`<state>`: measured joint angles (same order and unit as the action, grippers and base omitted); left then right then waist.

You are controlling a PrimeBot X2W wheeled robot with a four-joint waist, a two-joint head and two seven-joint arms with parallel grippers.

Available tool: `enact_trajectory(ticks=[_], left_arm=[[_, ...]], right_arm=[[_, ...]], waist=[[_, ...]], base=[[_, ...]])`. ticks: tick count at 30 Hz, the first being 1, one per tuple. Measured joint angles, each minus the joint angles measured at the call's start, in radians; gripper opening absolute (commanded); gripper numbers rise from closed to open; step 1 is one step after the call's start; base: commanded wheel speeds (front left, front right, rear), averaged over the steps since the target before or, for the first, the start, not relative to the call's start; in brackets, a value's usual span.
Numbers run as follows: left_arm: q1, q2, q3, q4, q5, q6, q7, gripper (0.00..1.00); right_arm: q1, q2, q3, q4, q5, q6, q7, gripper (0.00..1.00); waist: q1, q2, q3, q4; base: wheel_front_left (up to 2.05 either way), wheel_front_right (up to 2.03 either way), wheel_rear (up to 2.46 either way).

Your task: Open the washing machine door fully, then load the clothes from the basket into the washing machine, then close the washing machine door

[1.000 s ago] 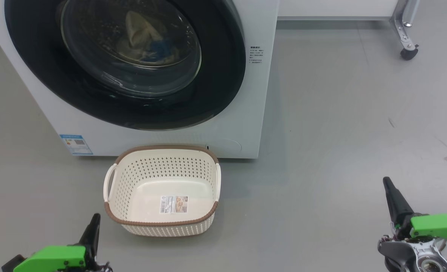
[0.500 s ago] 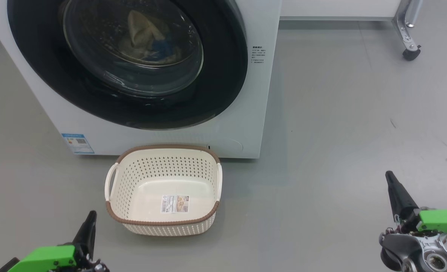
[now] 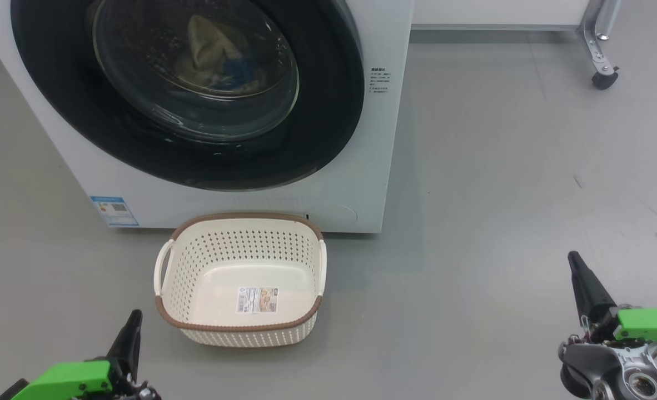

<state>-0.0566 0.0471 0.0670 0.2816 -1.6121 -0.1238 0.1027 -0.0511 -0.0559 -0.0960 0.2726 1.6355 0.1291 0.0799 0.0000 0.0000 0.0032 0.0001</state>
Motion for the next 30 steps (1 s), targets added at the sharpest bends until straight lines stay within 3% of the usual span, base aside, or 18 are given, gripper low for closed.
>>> enact_trajectory(ticks=[30], left_arm=[[0.000, -0.002, 0.003, 0.000, 0.000, 0.000, 0.000, 0.00]], right_arm=[[0.000, 0.001, -0.010, 0.003, -0.001, 0.000, 0.009, 0.00]], waist=[[0.0000, 0.0000, 0.000, 0.000]], base=[[0.00, 0.00, 0.00]])
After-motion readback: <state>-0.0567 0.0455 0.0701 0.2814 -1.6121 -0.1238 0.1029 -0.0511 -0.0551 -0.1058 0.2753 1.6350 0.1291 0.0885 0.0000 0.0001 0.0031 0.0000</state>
